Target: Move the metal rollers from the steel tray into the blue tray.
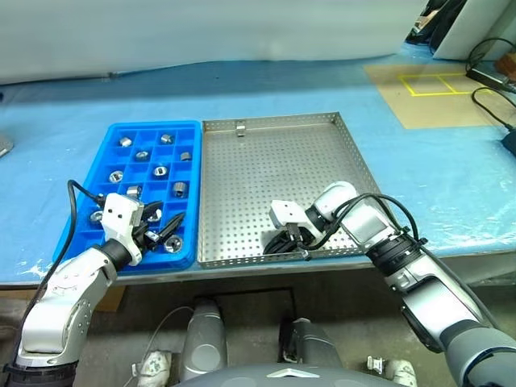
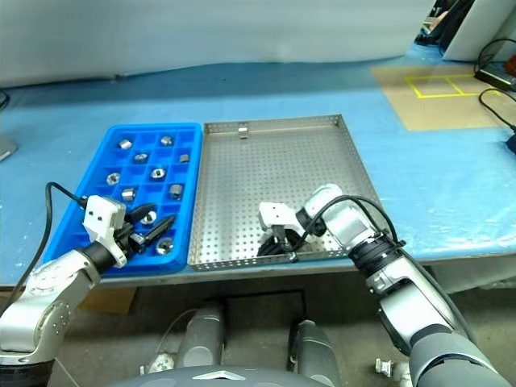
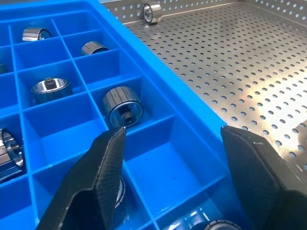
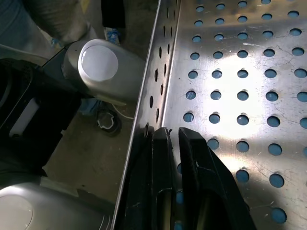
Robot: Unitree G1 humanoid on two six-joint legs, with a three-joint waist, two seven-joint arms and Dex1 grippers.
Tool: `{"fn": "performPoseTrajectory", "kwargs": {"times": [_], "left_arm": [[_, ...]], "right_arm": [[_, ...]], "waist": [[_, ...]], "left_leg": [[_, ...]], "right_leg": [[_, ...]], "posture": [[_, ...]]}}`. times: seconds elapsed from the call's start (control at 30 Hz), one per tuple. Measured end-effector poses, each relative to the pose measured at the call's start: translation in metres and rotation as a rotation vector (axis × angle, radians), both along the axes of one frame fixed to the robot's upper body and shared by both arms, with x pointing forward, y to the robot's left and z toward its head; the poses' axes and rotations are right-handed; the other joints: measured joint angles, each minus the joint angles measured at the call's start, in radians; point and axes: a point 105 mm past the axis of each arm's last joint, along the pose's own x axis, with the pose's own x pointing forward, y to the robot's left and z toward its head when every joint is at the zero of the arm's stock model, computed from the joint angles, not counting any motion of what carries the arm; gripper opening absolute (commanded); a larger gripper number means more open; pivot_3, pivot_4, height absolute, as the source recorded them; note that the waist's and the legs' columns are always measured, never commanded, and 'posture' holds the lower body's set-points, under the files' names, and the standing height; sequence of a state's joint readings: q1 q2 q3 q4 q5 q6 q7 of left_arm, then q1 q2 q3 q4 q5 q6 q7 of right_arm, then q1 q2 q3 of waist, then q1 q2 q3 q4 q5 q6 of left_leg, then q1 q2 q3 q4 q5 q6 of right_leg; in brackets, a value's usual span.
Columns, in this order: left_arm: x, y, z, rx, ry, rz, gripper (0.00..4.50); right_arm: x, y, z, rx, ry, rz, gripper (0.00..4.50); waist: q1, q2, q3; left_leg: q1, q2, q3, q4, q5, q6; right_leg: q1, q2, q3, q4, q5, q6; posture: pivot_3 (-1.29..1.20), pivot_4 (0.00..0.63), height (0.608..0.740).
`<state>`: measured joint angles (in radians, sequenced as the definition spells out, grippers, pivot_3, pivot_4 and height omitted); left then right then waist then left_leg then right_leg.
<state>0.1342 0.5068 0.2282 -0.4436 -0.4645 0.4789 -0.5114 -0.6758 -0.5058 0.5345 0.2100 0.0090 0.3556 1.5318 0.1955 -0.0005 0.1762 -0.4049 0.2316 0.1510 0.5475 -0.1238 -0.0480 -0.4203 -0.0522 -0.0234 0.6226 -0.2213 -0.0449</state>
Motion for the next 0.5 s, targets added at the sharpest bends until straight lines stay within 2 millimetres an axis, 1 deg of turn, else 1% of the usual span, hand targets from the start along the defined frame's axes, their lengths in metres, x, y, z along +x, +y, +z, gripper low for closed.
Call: {"fn": "performPoseTrajectory", "kwargs": {"times": [0.13, 0.33, 0.5], "left_arm": [[0.0, 0.0, 0.0, 0.0, 0.002, 0.003, 3.35], [0.0, -0.001, -0.001, -0.002, 0.011, -0.001, 3.35], [-0.001, -0.002, -0.003, -0.002, 0.025, -0.005, 3.35]], "right_arm": [[-0.008, -0.002, 0.0, -0.018, 0.025, 0.005, 0.28], [-0.019, -0.006, 0.001, -0.045, 0.047, 0.031, 0.28], [-0.034, -0.008, -0.003, -0.055, 0.094, 0.055, 0.28]], "waist": [[0.012, 0.0, 0.0], [0.012, 0.0, 0.0], [0.011, 0.0, 0.0]], "left_leg": [[0.0, 0.0, 0.0, 0.0, 0.0, 0.0], [0.0, 0.0, 0.0, 0.0, 0.0, 0.0], [0.0, 0.0, 0.0, 0.0, 0.0, 0.0]], "right_leg": [[0.0, 0.0, 0.0, -0.001, 0.0, 0.0], [0.0, 0.0, 0.0, 0.0, 0.0, 0.0], [0.0, 0.0, 0.0, 0.0, 0.0, 0.0]], "posture": [[0.31, 0.15, 0.74], [0.31, 0.15, 0.74], [0.29, 0.15, 0.74]]}}
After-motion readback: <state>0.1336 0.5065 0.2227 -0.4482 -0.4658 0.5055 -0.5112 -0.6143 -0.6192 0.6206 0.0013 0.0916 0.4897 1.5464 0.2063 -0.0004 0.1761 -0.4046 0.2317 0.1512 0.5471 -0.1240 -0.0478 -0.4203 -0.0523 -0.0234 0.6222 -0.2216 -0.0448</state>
